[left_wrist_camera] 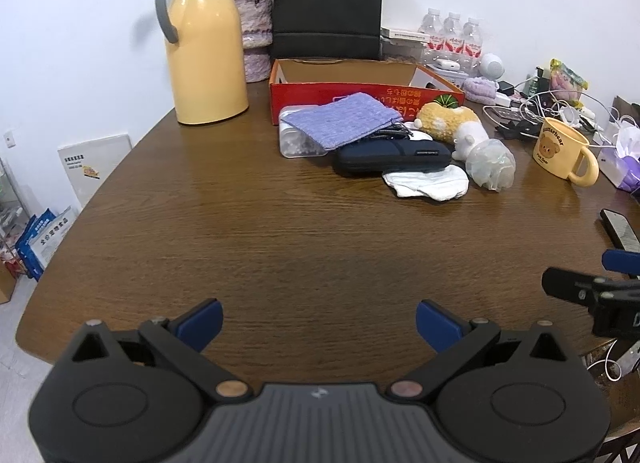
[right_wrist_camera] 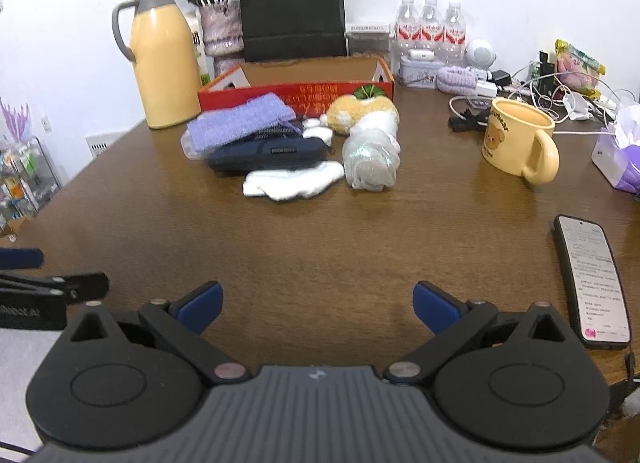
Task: Organize objects
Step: 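Grasp the lavender cloth with the left gripper while the right gripper grasps it too, then carry the lavender cloth into the cardboard box and open both grippers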
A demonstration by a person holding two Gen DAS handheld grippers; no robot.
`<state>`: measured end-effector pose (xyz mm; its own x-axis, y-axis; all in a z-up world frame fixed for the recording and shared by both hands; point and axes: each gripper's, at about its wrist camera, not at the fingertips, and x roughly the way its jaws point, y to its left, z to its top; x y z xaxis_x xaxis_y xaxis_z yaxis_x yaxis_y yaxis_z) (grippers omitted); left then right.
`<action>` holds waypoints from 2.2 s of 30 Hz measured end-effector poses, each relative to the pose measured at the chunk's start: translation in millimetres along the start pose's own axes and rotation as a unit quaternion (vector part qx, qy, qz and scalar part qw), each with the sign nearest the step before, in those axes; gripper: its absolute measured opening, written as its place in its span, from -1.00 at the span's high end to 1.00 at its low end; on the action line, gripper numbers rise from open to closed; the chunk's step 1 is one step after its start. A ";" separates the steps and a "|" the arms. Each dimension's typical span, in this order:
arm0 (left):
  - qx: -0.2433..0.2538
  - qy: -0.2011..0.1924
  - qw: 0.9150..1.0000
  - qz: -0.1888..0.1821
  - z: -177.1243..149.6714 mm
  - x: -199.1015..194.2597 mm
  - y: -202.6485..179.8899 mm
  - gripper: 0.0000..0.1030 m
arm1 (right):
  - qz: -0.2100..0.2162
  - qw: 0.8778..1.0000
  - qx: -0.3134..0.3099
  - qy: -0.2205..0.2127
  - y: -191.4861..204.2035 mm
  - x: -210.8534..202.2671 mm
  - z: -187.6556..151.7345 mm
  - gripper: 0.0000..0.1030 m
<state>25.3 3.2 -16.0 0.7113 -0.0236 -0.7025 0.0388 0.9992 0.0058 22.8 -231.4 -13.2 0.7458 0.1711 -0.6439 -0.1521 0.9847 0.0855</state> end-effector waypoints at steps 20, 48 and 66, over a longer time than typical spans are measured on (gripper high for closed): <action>-0.058 -0.099 0.993 -0.016 119.0 115.3 32.8 -0.65 | 0.063 0.987 -0.080 -0.123 -9.8 106.2 106.5 -0.96; 0.019 0.015 0.979 -0.203 28.8 91.6 36.3 0.45 | 0.062 0.998 -0.017 0.018 22.3 90.0 33.6 0.89; -0.037 -0.010 0.983 -0.179 45.8 93.3 51.7 0.94 | 0.078 0.997 -0.013 -0.009 46.5 121.0 47.6 0.94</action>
<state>125.8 51.2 -48.6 0.6753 -0.3734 -0.6360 0.2377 0.9266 -0.2915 136.9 -163.3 -51.0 0.7227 0.3235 -0.6108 -0.2846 0.9446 0.1636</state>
